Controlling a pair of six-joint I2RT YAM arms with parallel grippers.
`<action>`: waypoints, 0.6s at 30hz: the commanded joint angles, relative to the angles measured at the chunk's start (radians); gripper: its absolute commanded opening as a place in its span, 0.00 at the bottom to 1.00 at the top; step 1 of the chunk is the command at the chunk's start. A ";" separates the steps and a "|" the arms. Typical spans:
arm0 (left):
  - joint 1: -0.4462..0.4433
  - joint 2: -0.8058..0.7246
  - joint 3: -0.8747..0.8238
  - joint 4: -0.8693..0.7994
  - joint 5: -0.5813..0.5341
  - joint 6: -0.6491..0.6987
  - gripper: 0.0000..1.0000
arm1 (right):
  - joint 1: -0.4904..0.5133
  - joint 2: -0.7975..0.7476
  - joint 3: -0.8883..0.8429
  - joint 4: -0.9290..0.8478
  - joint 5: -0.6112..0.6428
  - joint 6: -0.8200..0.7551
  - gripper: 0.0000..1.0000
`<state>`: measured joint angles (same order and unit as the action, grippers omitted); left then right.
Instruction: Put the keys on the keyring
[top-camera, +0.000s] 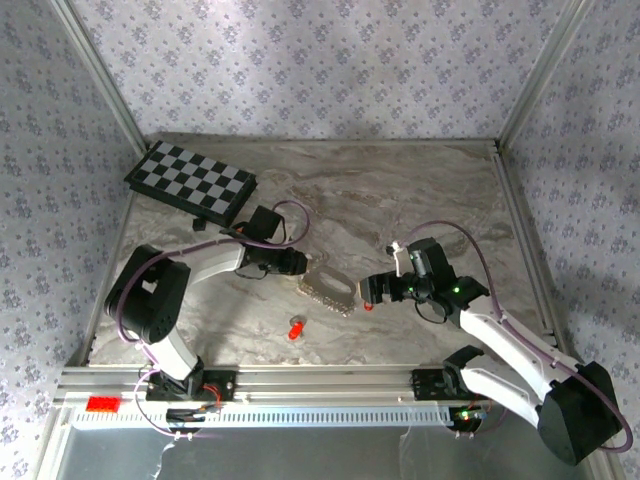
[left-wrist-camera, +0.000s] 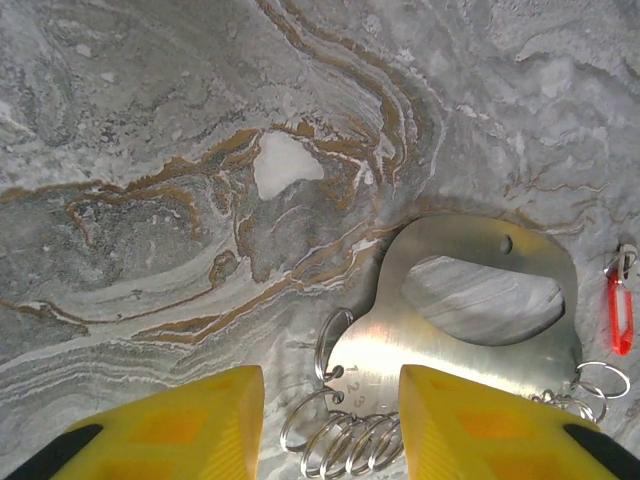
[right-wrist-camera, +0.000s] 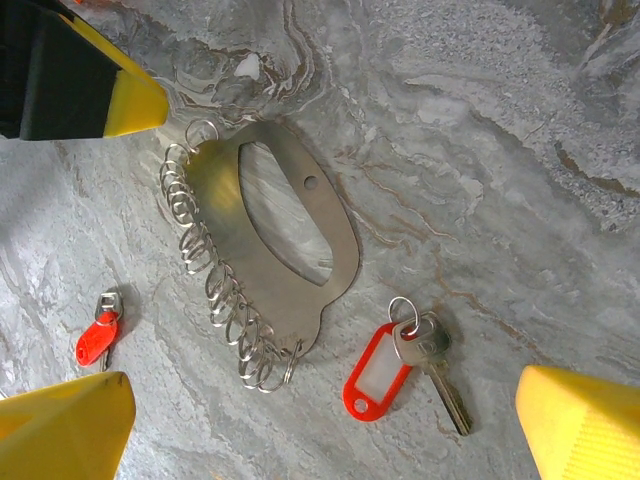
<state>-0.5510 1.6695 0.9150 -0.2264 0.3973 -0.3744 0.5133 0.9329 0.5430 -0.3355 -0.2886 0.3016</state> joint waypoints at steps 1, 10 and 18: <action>-0.008 0.020 0.030 0.022 0.018 0.021 0.40 | 0.008 -0.006 0.025 0.001 0.006 -0.023 1.00; -0.019 0.044 0.022 0.034 0.034 0.026 0.32 | 0.010 0.014 0.018 0.011 0.014 -0.013 1.00; -0.029 0.049 0.014 0.043 0.036 0.024 0.28 | 0.009 0.017 0.019 0.010 0.021 -0.010 1.00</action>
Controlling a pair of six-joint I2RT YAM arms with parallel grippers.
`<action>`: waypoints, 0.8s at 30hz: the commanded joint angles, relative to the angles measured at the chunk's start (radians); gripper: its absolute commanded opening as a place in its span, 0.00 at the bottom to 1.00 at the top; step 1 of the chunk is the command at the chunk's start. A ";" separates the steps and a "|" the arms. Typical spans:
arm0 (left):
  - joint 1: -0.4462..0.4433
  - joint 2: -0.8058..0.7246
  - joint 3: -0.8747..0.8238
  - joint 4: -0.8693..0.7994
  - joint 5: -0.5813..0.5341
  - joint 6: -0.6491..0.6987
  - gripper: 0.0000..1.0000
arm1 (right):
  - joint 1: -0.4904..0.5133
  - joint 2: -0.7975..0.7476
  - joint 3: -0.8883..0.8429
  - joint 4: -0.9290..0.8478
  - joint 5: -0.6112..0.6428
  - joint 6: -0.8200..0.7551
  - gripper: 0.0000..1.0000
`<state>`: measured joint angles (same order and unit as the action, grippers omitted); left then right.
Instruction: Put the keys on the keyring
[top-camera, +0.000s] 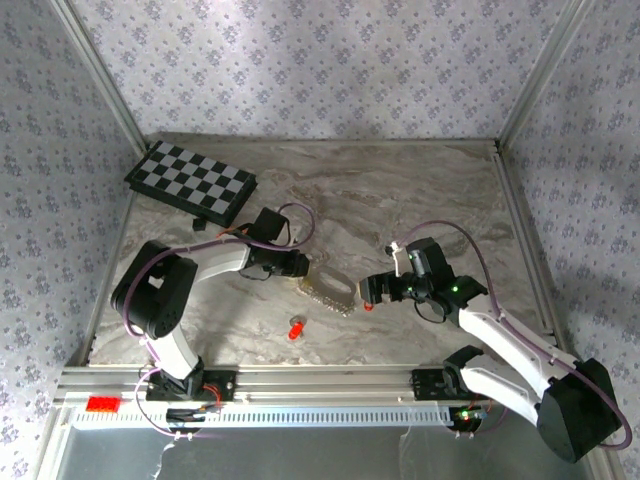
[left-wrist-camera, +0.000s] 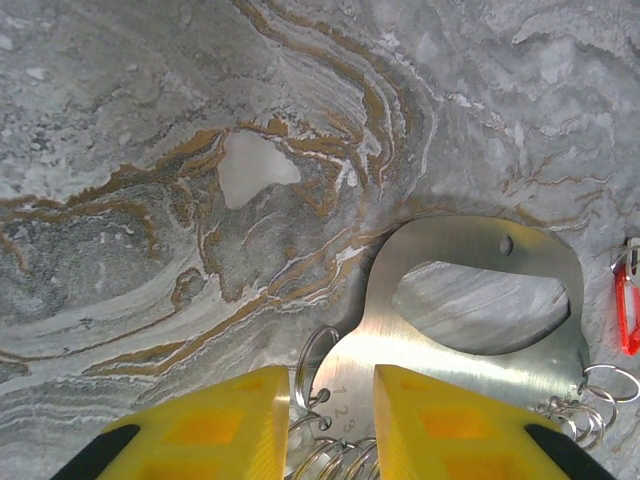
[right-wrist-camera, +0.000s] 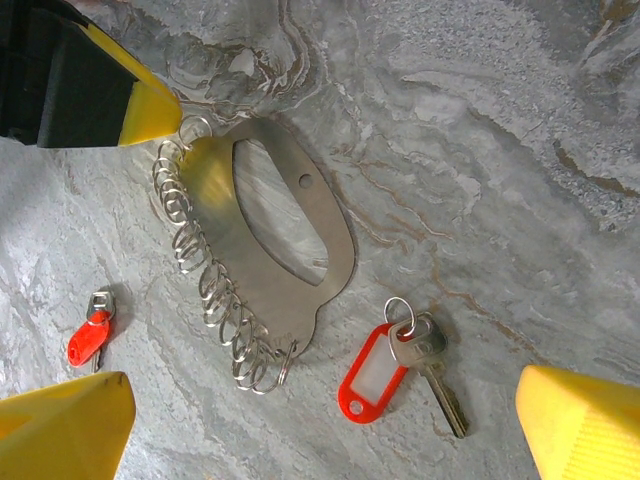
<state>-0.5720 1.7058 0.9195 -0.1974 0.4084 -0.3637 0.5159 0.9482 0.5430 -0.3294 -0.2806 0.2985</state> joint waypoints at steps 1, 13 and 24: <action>-0.006 0.012 0.006 0.016 0.023 0.014 0.27 | 0.007 0.002 0.021 -0.001 0.015 -0.008 1.00; -0.009 0.017 -0.008 0.023 -0.008 0.017 0.28 | 0.007 0.003 0.027 -0.005 0.015 -0.013 1.00; -0.029 0.046 -0.004 0.006 -0.028 0.038 0.27 | 0.007 0.010 0.038 -0.008 0.016 -0.024 1.00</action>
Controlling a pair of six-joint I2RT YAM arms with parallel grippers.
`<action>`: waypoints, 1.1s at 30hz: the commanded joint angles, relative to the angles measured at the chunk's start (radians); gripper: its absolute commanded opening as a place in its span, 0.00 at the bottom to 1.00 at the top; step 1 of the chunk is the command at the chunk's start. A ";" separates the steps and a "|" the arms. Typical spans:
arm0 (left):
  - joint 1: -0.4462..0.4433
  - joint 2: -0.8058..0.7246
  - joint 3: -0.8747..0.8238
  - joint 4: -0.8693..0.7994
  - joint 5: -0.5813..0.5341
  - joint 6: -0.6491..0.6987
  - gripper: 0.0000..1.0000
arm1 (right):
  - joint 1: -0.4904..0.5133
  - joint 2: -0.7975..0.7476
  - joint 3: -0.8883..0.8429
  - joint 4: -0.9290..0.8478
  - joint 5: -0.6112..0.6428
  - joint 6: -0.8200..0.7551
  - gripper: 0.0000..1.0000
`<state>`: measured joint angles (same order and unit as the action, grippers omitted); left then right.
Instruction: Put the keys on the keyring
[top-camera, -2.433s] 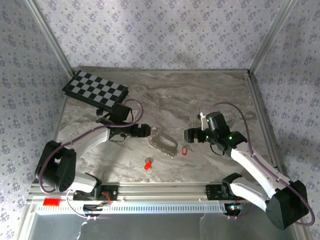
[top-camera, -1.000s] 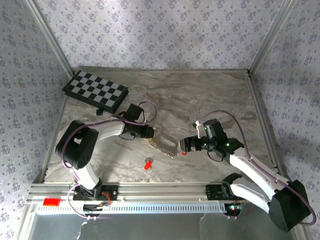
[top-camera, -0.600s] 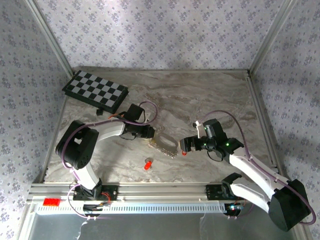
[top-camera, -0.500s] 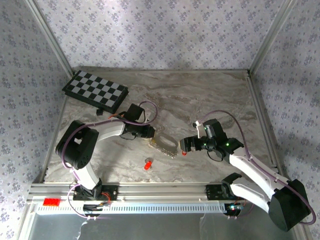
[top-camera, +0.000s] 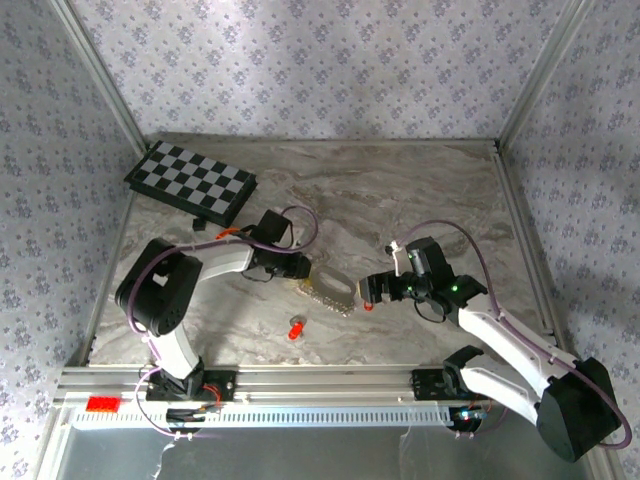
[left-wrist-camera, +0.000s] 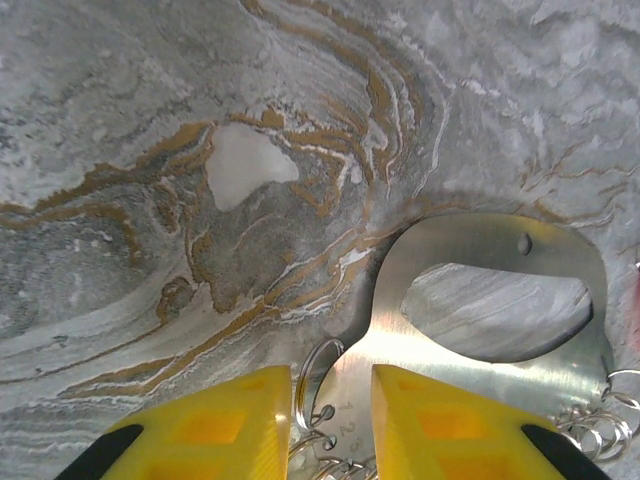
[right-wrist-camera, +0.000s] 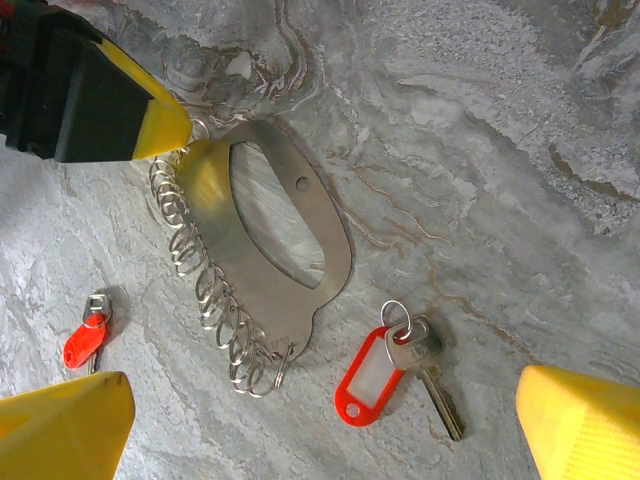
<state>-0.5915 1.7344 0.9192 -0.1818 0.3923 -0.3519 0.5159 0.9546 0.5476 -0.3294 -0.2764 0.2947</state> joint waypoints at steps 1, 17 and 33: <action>-0.012 0.019 -0.002 -0.011 -0.015 0.028 0.26 | 0.006 0.004 0.033 -0.008 0.014 -0.020 1.00; -0.016 0.008 0.007 -0.034 -0.026 0.047 0.16 | 0.007 -0.005 0.038 -0.013 0.021 -0.025 1.00; -0.024 -0.006 0.019 -0.050 -0.020 0.058 0.08 | 0.009 -0.020 0.052 -0.041 0.037 -0.040 1.00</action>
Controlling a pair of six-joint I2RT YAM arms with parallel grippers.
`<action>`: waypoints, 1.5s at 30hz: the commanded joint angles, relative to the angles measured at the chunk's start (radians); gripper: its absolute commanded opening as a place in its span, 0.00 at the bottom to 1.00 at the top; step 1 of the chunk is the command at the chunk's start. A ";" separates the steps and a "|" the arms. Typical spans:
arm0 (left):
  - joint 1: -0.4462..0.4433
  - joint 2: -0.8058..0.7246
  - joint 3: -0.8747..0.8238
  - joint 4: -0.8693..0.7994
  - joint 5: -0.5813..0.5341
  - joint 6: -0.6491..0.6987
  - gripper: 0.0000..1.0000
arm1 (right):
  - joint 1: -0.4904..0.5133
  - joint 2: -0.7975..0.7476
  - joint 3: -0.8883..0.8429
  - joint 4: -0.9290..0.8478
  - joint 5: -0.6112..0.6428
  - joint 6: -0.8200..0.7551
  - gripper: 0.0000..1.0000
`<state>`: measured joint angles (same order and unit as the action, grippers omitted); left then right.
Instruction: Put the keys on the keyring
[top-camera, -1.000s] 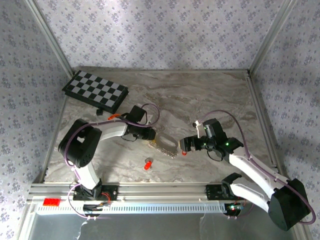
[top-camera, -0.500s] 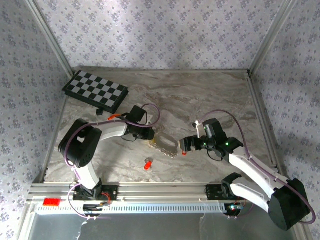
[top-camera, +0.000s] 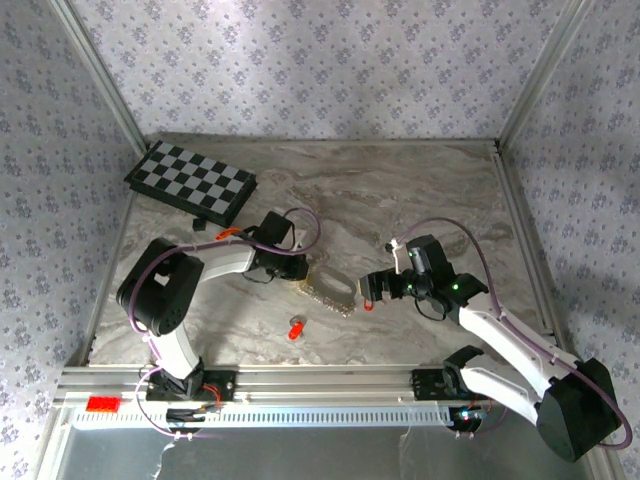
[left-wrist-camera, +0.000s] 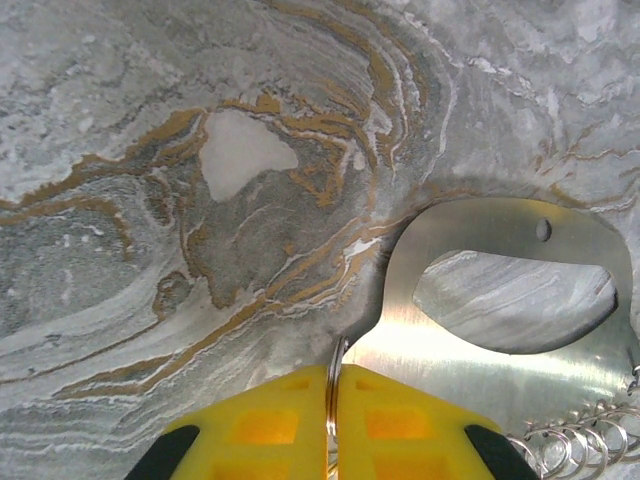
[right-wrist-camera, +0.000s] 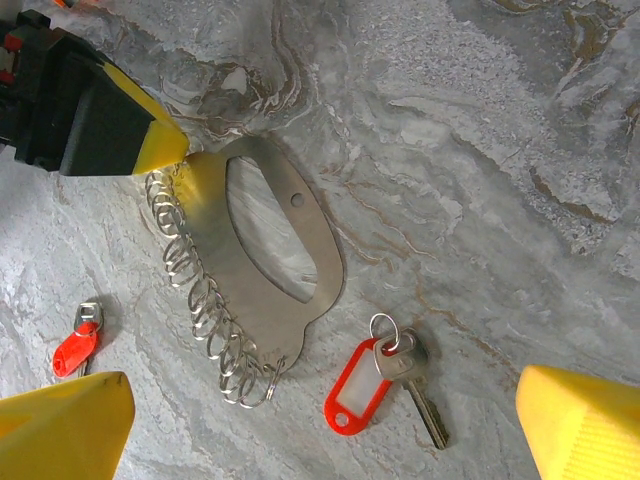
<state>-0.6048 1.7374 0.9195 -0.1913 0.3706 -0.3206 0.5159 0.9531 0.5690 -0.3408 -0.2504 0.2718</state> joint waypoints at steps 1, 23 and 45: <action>-0.012 -0.014 0.019 -0.045 0.002 0.030 0.08 | 0.009 -0.019 0.031 -0.029 0.010 -0.017 1.00; -0.087 -0.393 0.074 -0.230 0.093 0.295 0.00 | 0.010 -0.142 0.134 0.091 -0.303 -0.060 0.94; -0.135 -0.700 0.264 -0.391 0.335 0.514 0.00 | 0.190 -0.139 0.420 -0.035 -0.421 -0.330 0.51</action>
<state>-0.7307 1.0534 1.1305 -0.5381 0.6464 0.1402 0.6846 0.7952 0.9451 -0.3111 -0.6769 0.0135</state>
